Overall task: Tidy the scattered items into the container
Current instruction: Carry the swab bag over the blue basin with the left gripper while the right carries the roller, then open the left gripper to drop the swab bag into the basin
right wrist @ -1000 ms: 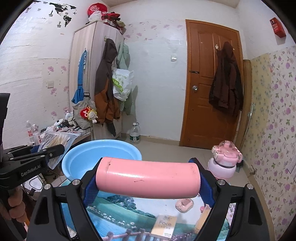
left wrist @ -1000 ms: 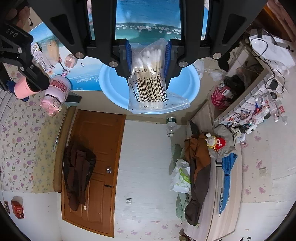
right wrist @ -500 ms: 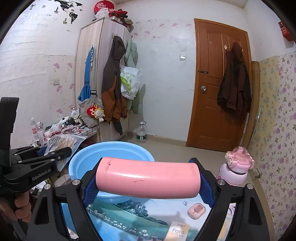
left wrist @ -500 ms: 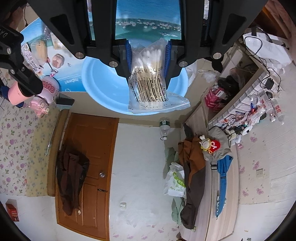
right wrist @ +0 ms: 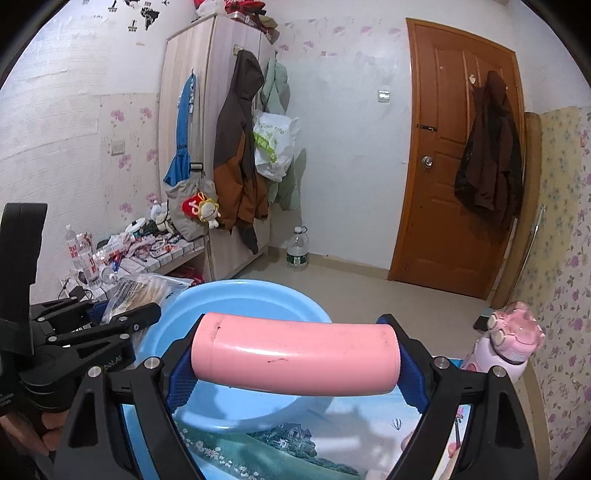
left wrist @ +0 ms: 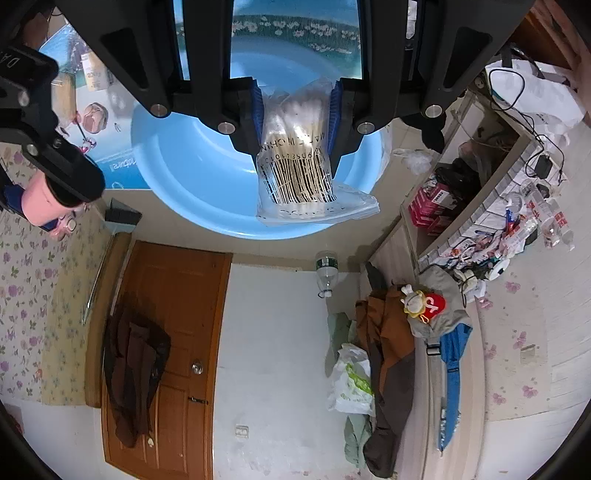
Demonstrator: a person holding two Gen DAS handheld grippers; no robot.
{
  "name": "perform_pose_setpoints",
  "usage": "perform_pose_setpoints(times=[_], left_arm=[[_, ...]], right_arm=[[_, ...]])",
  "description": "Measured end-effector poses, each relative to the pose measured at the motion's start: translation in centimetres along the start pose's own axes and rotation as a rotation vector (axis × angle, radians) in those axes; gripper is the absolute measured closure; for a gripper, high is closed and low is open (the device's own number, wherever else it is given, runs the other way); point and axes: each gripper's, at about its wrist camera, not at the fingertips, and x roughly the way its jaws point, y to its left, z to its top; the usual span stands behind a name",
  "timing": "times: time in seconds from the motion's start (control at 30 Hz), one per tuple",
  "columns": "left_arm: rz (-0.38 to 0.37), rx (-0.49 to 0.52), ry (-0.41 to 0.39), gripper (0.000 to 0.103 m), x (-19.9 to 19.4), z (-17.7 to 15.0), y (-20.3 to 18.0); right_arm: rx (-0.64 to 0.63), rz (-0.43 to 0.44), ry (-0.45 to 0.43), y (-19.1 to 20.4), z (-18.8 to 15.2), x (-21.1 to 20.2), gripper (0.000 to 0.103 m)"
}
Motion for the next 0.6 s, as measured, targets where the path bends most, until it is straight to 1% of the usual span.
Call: perform_pose_setpoints(times=[0.17, 0.3, 0.43, 0.6], left_arm=[[0.000, 0.010, 0.031, 0.077, 2.3, 0.2, -0.3], [-0.003, 0.010, 0.056, 0.077, 3.7, 0.0, -0.4], [-0.007, 0.021, 0.079, 0.077, 5.0, -0.1, -0.7], [-0.005, 0.013, 0.105, 0.077, 6.3, -0.3, -0.5]], right_arm=[[0.000, 0.002, 0.043, 0.1, 0.1, 3.4, 0.014], [-0.008, -0.002, 0.080, 0.0, -0.6, 5.9, 0.014], [-0.005, 0.003, 0.115, -0.1, -1.0, 7.9, 0.014], [-0.031, 0.006, 0.143, 0.5, -1.2, 9.9, 0.014]])
